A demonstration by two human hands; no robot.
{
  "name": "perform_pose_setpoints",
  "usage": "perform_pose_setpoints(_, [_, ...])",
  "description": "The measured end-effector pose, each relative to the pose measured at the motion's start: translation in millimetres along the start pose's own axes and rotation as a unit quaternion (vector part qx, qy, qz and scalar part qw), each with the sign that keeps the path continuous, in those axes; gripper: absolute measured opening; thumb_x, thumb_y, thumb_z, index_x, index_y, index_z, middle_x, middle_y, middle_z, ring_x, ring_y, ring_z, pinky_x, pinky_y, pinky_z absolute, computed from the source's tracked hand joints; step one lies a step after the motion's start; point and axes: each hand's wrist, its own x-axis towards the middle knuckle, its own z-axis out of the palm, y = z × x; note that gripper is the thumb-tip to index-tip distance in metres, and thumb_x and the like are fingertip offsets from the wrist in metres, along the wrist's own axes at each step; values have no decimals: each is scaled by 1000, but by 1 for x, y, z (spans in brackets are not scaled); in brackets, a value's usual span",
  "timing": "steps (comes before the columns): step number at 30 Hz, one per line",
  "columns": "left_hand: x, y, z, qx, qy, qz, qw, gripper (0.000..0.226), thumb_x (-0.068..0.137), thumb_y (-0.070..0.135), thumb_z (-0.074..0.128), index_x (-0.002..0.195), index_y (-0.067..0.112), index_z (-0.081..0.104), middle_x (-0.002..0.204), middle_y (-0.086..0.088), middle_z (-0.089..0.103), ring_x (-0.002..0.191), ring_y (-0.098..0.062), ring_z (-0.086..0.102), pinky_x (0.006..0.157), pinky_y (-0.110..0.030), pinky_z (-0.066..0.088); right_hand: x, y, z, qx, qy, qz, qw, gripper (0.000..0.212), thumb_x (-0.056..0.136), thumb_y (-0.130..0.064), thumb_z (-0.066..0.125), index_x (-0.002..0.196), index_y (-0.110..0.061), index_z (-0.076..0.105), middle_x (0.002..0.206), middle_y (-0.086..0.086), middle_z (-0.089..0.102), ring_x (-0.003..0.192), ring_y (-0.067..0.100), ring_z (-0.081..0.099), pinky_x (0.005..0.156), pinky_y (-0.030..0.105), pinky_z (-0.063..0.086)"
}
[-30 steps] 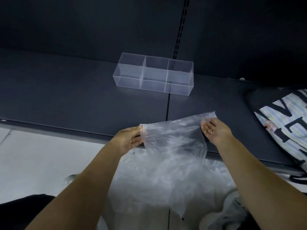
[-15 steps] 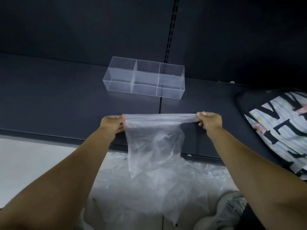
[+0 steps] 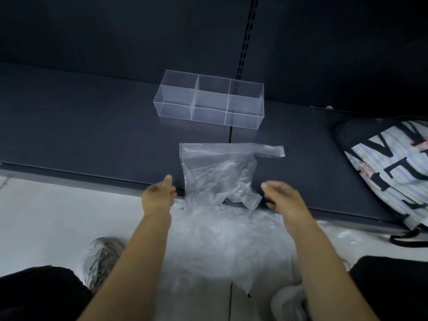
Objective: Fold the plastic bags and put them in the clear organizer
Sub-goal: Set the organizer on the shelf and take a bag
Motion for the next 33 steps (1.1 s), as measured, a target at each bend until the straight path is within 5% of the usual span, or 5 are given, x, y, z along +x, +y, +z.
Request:
perform_pose_setpoints(9, [-41,-45,7,-37,-140,-152,978,31,91,38,62,99,8,62,97,-6,67,82,-17,64,66,-25,49,-25,26,28,22,76,36,996,8,85,-11,69,91,-6,72,58,-7,51,49,3,40,45,8,33])
perform_pose_setpoints(15, [-31,-40,2,-70,-65,-144,985,17,88,26,68,83,13,59,82,-1,63,67,-11,59,58,-22,45,-2,17,12,74,102,64,990,18,91,2,49,82,-6,63,77,9,58,57,12,53,56,21,43])
perform_pose_setpoints(19, [-18,-34,0,-51,-31,-102,993,25,89,29,67,74,11,58,72,-4,64,67,-13,59,67,-24,48,16,7,-20,82,150,13,985,21,94,-8,56,73,-11,58,60,6,56,36,4,49,39,16,42])
perform_pose_setpoints(29, [-15,-37,5,79,-22,-25,996,28,90,29,64,71,9,64,69,-4,66,61,-15,60,65,-28,49,48,25,-66,-193,251,-10,948,22,90,-23,64,87,-1,68,88,16,67,92,37,64,73,31,43])
perform_pose_setpoints(33, [-18,-29,5,237,88,195,948,29,95,28,54,77,8,62,81,-9,64,74,-27,57,67,-29,37,37,14,-51,-301,368,-19,880,25,85,-11,61,110,-8,58,118,20,55,113,41,50,91,48,38])
